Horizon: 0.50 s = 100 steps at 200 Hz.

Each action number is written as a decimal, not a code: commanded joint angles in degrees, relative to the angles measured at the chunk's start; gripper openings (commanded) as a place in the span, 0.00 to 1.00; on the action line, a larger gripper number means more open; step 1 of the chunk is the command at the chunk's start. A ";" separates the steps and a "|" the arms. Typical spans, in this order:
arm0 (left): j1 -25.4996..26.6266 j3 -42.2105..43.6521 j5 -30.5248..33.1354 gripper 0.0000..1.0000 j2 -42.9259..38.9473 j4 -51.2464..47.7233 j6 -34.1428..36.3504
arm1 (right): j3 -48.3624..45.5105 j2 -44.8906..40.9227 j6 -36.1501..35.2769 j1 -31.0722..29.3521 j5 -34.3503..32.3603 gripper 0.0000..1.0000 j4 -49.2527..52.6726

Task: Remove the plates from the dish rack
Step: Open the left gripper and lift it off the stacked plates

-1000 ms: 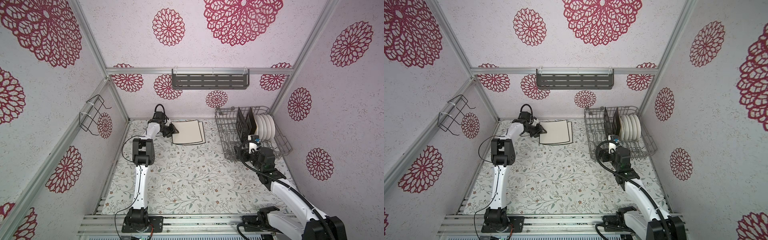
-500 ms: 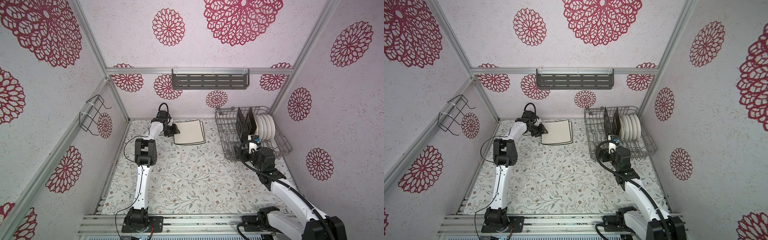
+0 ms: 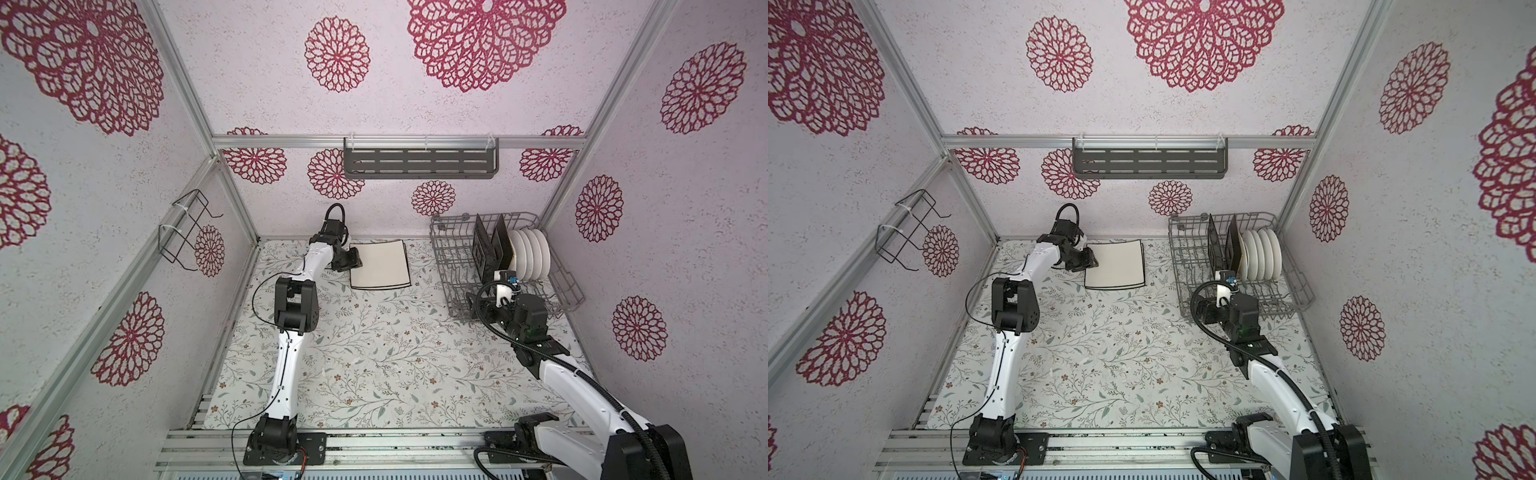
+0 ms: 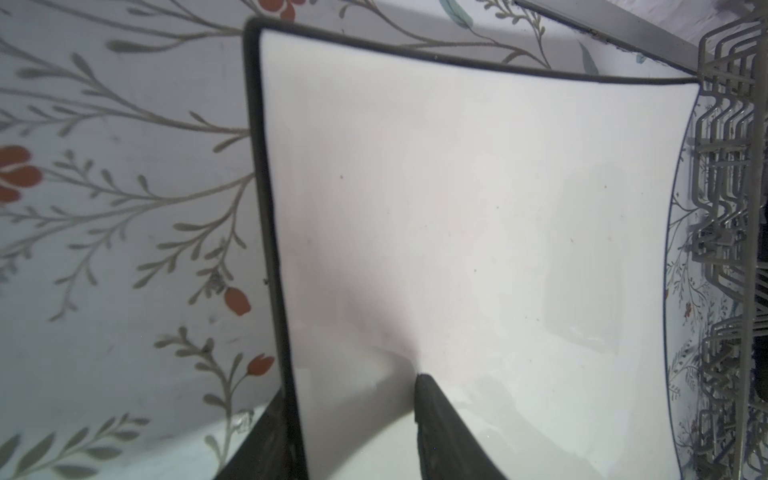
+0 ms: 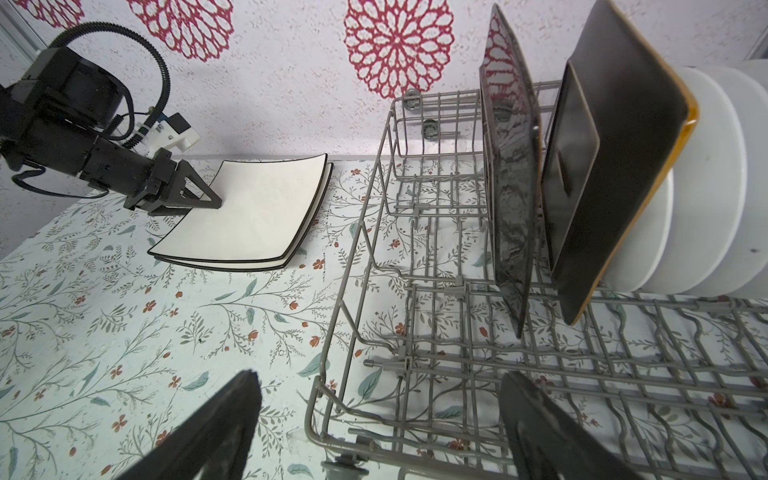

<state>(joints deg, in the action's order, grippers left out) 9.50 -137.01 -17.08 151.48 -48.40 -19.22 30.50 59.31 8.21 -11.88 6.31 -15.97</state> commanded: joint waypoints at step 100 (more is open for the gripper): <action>2.10 -1.90 3.82 0.50 1.31 -3.09 5.76 | 0.52 0.60 1.11 0.49 0.47 0.93 -2.96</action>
<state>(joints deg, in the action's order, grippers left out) 10.44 -137.86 -14.04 151.48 -49.45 -15.99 30.50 59.90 8.23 -11.77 6.31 -16.69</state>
